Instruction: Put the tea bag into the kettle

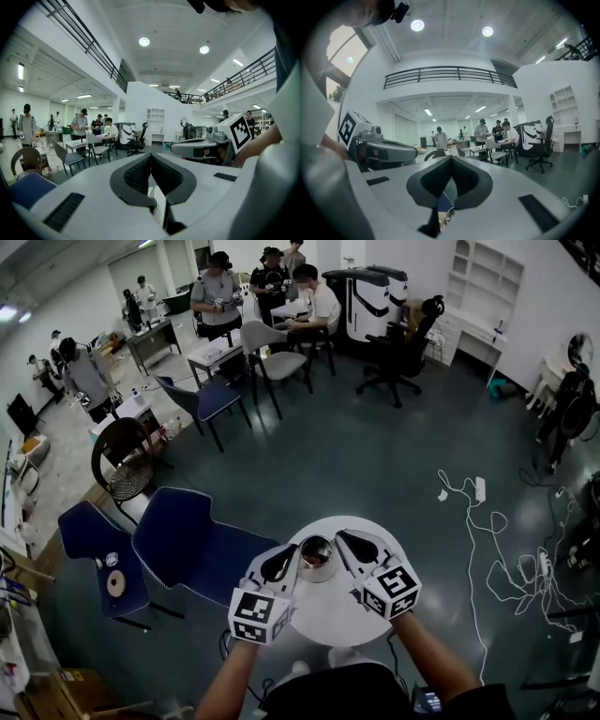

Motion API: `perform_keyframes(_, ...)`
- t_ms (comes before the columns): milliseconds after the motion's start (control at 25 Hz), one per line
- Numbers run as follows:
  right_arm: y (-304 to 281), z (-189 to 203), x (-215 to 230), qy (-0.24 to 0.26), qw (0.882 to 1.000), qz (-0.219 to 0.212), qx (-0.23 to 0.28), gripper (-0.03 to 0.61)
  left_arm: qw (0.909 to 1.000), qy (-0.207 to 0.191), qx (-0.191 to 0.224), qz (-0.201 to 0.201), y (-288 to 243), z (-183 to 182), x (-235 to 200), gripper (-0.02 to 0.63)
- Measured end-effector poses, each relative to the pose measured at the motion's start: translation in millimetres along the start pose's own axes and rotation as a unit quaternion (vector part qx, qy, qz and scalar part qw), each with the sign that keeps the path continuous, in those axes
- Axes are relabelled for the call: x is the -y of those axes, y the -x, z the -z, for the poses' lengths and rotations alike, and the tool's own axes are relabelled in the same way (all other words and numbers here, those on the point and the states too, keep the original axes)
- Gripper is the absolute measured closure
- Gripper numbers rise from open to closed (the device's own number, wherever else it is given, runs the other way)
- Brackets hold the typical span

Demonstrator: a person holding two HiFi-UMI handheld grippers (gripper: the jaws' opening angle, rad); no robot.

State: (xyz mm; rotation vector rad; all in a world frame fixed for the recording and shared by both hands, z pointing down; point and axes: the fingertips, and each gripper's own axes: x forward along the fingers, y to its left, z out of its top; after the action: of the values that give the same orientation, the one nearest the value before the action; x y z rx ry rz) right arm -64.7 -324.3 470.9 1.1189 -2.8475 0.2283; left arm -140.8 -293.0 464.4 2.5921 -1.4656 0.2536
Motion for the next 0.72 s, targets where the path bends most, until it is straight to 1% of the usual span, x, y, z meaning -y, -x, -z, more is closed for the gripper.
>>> perform_keyframes(200,5,-8,-27,0.018,1.000,0.006,0.004,0.560,0.9999,0.001,0.011,0.002,29,0,-2,0.598)
perform_keyframes(400,20,-17,-53,0.021,1.000,0.014,0.015,0.560,0.9998,0.001,0.021,0.005,58,-1,1,0.598)
perform_keyframes(560,28,-27,-77,0.023,0.999,0.018,0.026,0.560,0.9994,-0.009,0.031,0.015,81,-7,1,0.598)
perform_keyframes(720,32,-36,-97,0.013,0.999,0.019,0.036,0.560,0.9988,-0.023,0.040,0.018,101,-13,0,0.598)
